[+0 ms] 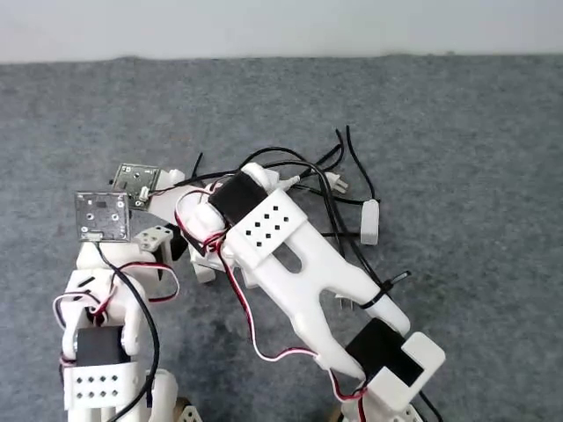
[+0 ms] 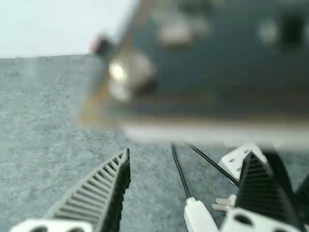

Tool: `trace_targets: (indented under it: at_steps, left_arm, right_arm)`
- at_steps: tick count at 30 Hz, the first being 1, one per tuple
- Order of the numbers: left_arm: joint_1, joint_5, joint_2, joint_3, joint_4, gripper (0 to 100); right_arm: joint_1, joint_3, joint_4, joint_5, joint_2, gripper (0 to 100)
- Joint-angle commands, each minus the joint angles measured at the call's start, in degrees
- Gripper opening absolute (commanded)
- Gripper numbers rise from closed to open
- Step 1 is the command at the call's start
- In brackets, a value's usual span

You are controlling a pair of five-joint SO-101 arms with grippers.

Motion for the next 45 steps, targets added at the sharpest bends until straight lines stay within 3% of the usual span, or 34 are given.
trace_targets:
  at_steps: [1, 17, 25, 32, 38, 45]
  left_arm:
    - [1.58, 1.49, -2.55, -2.77, 1.49, 35]
    - [-1.23, 1.41, -16.44, 6.64, -1.49, 35]
    - [4.92, 1.14, -16.53, 4.7, 4.92, 35]
    - [13.19, -3.25, -16.62, 4.35, 8.35, 35]
    - [13.71, -2.99, -24.18, 4.7, 9.14, 35]
    - [14.15, -1.05, -30.24, 6.81, 9.41, 35]
  right_arm:
    - [0.84, -0.35, -0.57, -0.09, -3.38, 0.9]
    - [0.84, -2.02, -1.45, 0.0, -16.57, 0.9]
    - [6.2, -1.93, -8.31, 0.09, -18.33, 0.8]
    - [6.37, -1.85, -11.12, 0.09, -18.33, 0.8]
    - [5.93, 0.88, -11.21, 0.09, -18.33, 0.8]
    - [-0.22, 0.62, -8.13, 0.0, -18.86, 0.8]
